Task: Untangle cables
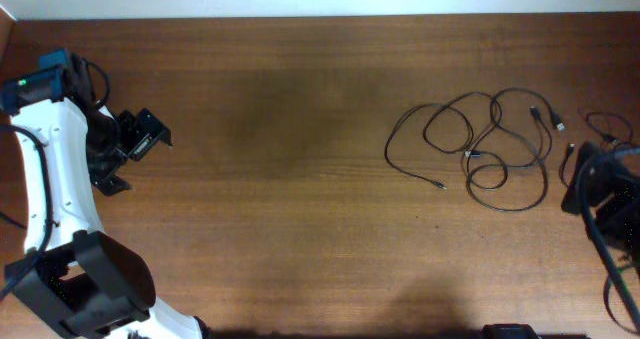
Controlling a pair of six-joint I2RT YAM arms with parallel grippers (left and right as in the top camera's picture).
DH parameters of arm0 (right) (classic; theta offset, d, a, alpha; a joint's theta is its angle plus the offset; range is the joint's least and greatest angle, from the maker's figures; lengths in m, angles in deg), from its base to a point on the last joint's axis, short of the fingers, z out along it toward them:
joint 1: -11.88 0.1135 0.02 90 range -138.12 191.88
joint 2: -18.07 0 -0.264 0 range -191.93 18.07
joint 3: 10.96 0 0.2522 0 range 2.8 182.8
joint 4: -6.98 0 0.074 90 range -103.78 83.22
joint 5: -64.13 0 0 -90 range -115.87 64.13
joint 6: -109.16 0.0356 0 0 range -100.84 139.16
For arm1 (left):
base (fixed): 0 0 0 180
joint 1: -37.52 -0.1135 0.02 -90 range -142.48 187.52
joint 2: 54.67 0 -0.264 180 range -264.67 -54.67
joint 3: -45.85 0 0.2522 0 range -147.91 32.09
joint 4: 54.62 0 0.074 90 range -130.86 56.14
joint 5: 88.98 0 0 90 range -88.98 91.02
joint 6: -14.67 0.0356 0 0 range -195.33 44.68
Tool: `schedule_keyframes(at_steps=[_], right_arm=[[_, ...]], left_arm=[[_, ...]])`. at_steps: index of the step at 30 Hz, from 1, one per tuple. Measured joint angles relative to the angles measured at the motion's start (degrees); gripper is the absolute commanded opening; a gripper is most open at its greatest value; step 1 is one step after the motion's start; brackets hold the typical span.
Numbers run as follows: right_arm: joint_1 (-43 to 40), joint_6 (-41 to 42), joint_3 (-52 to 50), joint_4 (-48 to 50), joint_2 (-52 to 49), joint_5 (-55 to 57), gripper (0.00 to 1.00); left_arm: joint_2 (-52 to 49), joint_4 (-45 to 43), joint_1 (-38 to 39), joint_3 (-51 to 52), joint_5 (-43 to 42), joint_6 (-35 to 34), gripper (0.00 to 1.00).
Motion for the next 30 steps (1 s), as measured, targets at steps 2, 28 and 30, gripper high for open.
schedule_keyframes(at_steps=[2, 28, 30], right_arm=[[0.0, 0.0, -0.24, -0.46, 2.34, 0.0, 0.99], [1.79, -4.61, -68.11, 71.28, 50.25, -4.09, 0.99], [2.23, -6.62, -73.4, 81.42, 50.25, -5.05, 0.99]], left_arm=[[0.0, 0.02, 0.0, 0.0, 0.0, 0.0, 0.99], [0.0, 0.11, 0.0, -0.09, 0.0, 0.0, 0.99], [0.0, 0.13, 0.0, -0.09, 0.02, 0.0, 0.99]])
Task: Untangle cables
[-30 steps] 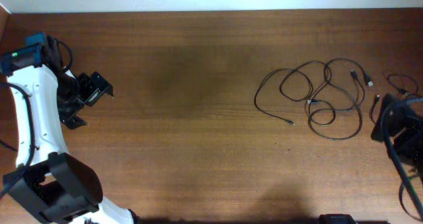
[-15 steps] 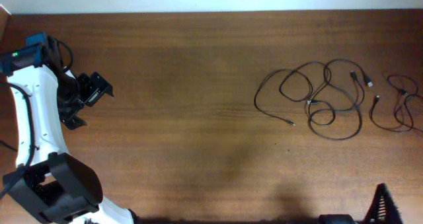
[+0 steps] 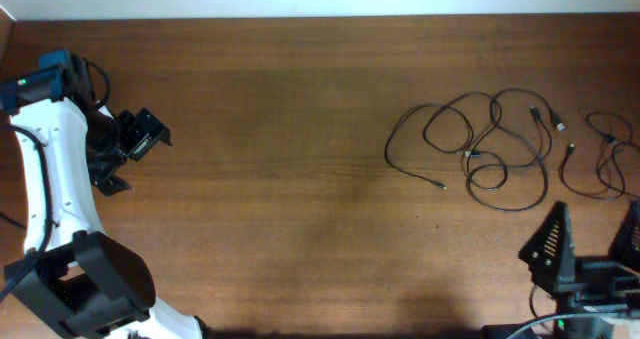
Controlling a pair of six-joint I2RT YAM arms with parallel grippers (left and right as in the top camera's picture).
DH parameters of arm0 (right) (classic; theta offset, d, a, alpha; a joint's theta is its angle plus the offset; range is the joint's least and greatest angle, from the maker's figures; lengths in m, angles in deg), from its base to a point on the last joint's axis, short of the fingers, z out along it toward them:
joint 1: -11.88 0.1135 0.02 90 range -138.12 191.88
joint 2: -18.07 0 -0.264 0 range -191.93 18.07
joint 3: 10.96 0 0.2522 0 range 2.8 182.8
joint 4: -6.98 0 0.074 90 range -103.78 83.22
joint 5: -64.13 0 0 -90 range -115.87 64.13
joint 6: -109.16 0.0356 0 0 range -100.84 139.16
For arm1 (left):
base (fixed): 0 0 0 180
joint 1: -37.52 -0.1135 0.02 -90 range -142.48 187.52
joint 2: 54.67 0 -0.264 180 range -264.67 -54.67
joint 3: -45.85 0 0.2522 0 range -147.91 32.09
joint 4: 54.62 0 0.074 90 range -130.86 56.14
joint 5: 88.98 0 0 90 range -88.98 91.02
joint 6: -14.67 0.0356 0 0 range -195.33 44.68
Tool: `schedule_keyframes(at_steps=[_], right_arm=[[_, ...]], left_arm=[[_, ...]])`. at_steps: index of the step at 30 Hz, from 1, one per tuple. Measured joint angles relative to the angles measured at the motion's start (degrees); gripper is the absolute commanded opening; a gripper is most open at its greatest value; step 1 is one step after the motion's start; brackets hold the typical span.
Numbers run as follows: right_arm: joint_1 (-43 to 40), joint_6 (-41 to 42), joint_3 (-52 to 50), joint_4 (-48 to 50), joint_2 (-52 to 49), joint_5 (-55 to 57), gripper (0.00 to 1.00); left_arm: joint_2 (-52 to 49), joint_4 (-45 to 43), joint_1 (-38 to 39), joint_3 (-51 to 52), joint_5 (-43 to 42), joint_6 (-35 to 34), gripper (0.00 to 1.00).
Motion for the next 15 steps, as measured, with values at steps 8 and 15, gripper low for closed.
schedule_keyframes(at_steps=[8, 15], right_arm=[[0.04, -2.78, -22.73, 17.16, 0.0, -1.84, 0.99], [0.04, -2.84, -26.12, -8.02, 0.07, -2.23, 0.99]], left_arm=[[0.0, 0.0, 0.0, -0.02, 0.0, 0.0, 0.99], [0.0, 0.09, 0.0, -0.02, 0.0, 0.0, 0.99]])
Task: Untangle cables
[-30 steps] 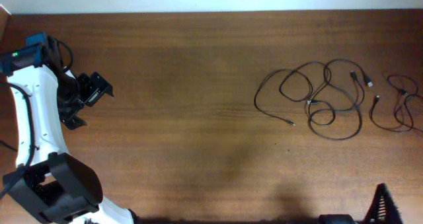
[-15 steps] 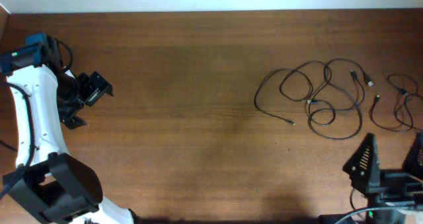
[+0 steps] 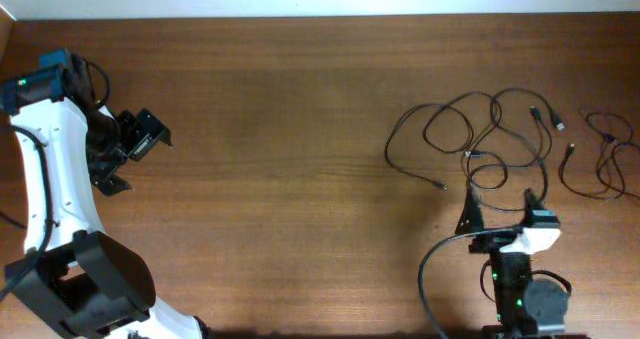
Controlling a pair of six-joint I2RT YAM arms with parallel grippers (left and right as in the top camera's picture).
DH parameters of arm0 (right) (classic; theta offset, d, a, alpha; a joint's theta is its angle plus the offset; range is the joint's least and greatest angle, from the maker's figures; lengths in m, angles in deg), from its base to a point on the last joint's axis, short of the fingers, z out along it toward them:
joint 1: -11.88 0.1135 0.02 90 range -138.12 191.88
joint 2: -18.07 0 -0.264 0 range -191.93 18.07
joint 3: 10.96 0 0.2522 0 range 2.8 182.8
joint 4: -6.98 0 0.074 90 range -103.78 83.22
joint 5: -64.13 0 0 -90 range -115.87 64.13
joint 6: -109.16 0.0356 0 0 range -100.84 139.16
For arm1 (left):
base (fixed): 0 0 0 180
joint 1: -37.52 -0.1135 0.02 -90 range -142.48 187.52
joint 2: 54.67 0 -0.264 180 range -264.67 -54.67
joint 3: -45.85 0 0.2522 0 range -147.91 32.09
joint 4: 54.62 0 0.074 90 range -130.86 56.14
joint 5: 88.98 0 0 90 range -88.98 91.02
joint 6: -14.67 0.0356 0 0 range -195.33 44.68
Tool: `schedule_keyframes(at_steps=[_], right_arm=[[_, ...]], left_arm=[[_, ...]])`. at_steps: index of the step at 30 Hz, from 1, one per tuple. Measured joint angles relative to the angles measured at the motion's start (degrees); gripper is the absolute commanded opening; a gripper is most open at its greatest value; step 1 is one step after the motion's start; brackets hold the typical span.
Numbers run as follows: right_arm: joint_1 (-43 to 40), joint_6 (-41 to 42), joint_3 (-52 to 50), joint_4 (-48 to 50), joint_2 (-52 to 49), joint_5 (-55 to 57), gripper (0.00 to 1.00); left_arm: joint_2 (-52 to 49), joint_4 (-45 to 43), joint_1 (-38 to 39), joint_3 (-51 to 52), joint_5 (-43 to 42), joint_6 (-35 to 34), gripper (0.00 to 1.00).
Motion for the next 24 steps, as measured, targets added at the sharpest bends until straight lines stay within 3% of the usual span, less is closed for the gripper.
schedule_keyframes(at_steps=[1, 24], right_arm=[[0.0, 0.02, 0.0, -4.48, -0.04, -0.09, 0.98], [0.0, -0.02, 0.0, -4.59, -0.13, -0.28, 0.99]], left_arm=[[0.0, -0.09, 0.0, 0.0, 0.0, 0.0, 0.99], [-0.28, -0.04, 0.0, 0.0, -0.02, 0.0, 0.99]])
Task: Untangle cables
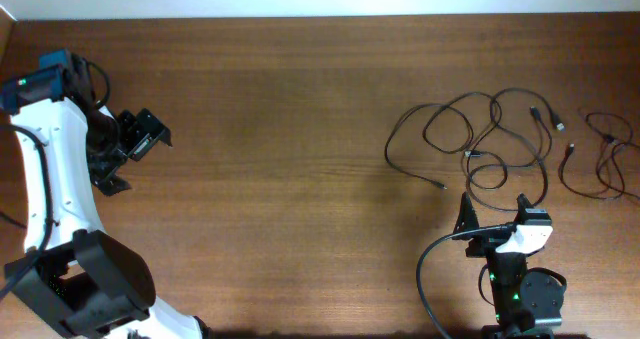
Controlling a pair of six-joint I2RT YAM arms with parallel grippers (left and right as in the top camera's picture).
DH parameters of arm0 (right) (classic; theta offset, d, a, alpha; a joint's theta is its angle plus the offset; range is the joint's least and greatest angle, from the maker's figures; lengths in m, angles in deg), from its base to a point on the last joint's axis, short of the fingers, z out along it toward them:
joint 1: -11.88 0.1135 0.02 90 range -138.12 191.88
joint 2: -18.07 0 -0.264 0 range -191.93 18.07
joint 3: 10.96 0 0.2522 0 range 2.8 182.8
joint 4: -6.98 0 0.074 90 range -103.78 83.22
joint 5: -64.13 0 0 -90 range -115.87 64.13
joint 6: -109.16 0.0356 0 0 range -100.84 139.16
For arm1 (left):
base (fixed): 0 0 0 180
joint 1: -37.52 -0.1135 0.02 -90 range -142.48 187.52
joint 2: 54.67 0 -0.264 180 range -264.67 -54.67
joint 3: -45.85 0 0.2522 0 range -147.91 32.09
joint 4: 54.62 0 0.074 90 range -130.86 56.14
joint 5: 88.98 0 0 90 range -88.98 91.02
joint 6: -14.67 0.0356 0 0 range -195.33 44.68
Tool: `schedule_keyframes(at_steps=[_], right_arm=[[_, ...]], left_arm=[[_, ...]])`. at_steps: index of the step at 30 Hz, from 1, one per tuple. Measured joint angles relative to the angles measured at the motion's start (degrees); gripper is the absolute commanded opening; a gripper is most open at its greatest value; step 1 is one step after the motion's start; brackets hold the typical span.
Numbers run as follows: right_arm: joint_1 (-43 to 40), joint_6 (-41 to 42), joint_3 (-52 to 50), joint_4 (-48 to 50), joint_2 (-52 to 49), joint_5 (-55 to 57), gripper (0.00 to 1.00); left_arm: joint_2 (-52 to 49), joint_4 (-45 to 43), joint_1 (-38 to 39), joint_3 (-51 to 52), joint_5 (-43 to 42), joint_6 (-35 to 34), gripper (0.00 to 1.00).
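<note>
A tangle of thin black cables (480, 139) lies in loops on the right half of the wooden table. A separate black cable (600, 154) lies apart from it near the right edge. My right gripper (495, 211) stands open at the near side of the tangle, its fingertips (465, 214) spread on either side of the nearest loop; I cannot tell whether they touch it. My left gripper (135, 157) is far off at the left edge, open and empty.
The left arm (50, 169) runs along the left edge of the brown table (280, 179). The right arm's base (520, 294) sits at the near edge under the tangle. A pale wall borders the far side.
The right gripper has shifted slightly toward the near edge, still open by the tangle's nearest loop. The cables and the left arm have not moved.
The right arm first hung over the separate cable at the right edge. Then it stood open at the near right corner, with that cable lying uncovered. Later it stood open at the near loop of the tangle, where it remains. The left arm stayed still.
</note>
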Motion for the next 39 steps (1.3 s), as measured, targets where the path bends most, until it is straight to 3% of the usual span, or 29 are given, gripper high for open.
schedule_keyframes(at_steps=[9, 16, 22, 26, 30, 36, 39], right_arm=[[0.0, 0.04, 0.0, 0.0, 0.0, 0.0, 0.99], [0.0, 0.02, 0.0, -0.02, 0.0, 0.0, 0.99], [0.0, 0.04, 0.0, -0.02, 0.0, 0.0, 0.99], [0.0, 0.02, 0.0, -0.02, 0.09, 0.0, 0.98], [0.0, 0.02, 0.0, 0.02, 0.07, 0.0, 0.98], [0.0, 0.0, 0.02, -0.04, 0.11, 0.0, 0.99], [0.0, 0.02, 0.0, -0.07, 0.11, 0.0, 0.99]], left_arm=[[0.46, -0.04, 0.0, 0.02, 0.02, 0.0, 0.99], [25.75, -0.07, 0.0, -0.17, 1.22, 0.0, 0.99], [30.25, -2.32, 0.42, 0.09, 8.76, 0.0, 0.99], [30.27, -23.45, 8.92, 12.28, 10.64, 0.0, 0.99], [30.97, -51.17, 18.03, 34.93, 10.49, 0.02, 0.99], [37.53, -86.36, 21.73, 68.91, 10.51, -0.46, 0.99], [42.69, -99.65, 21.73, 82.88, 10.51, -0.7, 0.99]])
